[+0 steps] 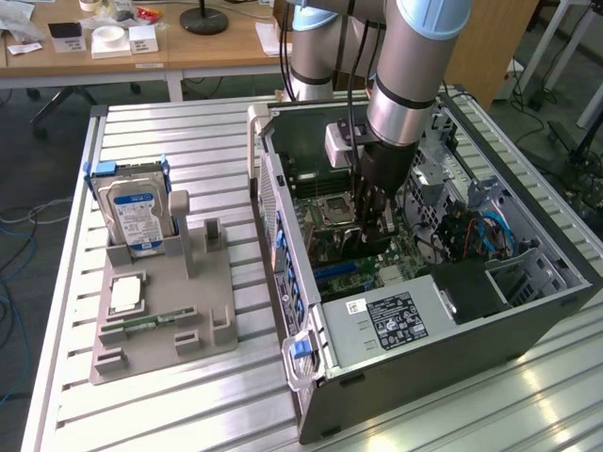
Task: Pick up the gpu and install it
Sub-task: 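Insert the gpu into the slot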
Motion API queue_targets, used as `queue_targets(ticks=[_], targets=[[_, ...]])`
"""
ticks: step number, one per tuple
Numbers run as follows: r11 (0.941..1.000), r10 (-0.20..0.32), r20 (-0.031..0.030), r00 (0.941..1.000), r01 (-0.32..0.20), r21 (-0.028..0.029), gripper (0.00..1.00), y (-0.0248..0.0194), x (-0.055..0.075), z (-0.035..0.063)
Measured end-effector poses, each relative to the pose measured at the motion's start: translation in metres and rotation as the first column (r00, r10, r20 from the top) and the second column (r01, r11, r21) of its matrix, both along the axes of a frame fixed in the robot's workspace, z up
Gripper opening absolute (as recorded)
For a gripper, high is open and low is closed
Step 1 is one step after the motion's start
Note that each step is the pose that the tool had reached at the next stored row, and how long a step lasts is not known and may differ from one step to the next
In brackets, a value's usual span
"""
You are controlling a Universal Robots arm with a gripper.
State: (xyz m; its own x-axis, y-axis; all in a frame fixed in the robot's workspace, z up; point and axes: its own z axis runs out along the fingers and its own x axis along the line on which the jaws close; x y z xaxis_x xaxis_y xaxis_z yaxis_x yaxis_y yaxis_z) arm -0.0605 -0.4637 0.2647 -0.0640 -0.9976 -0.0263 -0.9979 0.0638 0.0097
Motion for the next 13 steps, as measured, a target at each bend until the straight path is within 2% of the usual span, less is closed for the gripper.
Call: queue_targets(ticks=[13], targets=[[1.0,0.0,0.0,1.0,0.0,0.0,0.27,0.0,-0.0069,-0.0002]])
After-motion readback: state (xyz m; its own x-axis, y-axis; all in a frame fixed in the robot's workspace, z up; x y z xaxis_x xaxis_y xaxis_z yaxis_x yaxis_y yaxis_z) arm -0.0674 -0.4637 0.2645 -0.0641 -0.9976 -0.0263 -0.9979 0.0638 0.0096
